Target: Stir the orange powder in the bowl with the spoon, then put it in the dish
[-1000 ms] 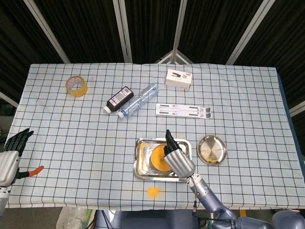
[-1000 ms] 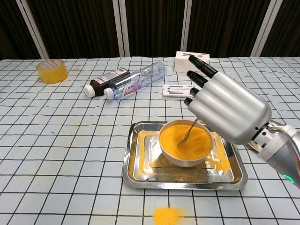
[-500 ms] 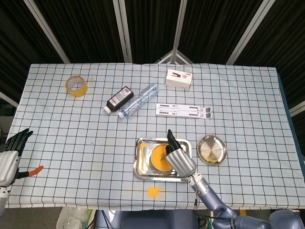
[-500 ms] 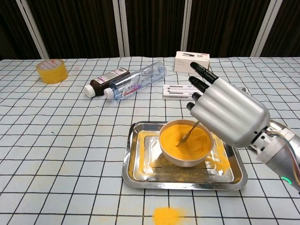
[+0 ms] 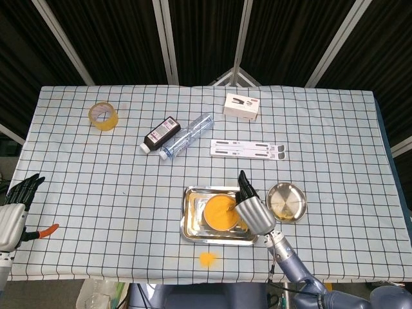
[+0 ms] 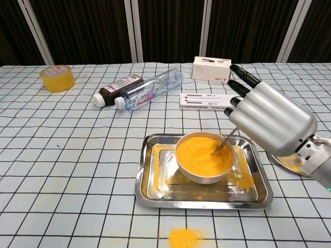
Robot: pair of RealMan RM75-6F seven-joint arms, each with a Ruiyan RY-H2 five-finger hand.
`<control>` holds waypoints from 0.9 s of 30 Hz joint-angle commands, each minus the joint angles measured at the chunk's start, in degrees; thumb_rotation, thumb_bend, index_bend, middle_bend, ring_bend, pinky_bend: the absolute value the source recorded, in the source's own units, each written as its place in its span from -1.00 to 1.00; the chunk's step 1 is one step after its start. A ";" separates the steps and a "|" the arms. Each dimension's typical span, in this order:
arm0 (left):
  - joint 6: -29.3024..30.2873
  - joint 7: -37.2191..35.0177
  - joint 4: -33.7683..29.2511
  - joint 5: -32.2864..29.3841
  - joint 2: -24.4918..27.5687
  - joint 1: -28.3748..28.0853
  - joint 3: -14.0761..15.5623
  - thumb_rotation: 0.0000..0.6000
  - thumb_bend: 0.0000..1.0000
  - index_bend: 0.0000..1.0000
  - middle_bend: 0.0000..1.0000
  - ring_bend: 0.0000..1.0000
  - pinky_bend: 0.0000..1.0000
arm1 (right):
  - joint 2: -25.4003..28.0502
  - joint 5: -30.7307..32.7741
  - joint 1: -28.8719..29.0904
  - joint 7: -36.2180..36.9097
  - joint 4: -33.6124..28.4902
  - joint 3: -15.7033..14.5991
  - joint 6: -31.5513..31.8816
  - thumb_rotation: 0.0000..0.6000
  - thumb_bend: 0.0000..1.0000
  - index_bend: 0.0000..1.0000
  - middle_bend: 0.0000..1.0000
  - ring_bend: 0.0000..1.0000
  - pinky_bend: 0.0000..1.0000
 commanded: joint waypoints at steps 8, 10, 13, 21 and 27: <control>0.13 0.15 -0.01 0.08 -0.04 0.04 -0.01 1.00 -0.99 -1.00 -1.00 -1.00 -1.00 | 0.09 -1.98 0.92 0.01 -4.27 -0.81 0.12 1.00 0.13 0.21 0.02 -0.65 -1.00; 0.16 0.14 -0.06 0.06 -0.01 0.08 0.00 1.00 -0.99 -1.00 -1.00 -1.00 -1.00 | -0.30 -2.07 1.13 -0.01 -4.19 -0.79 -0.11 1.00 0.13 0.21 0.02 -0.65 -1.00; 0.11 0.10 -0.07 -0.01 0.02 0.06 -0.03 1.00 -0.99 -1.00 -1.00 -1.00 -1.00 | -0.95 -2.00 1.37 0.73 -3.39 -0.87 -0.51 1.00 0.13 0.21 0.02 -0.65 -1.00; -0.21 -0.04 -0.07 -0.24 0.08 -0.03 -0.07 1.00 -0.99 -1.00 -1.00 -1.00 -1.00 | -2.49 -1.30 1.39 2.57 0.50 -1.22 -1.08 1.00 0.13 0.21 0.02 -0.65 -1.00; -0.28 0.13 -0.05 -0.38 0.05 -0.05 -0.11 1.00 -0.99 -1.00 -1.00 -1.00 -1.00 | -2.85 -1.41 1.34 3.63 2.18 -1.82 -1.07 1.00 0.13 0.21 0.02 -0.65 -1.00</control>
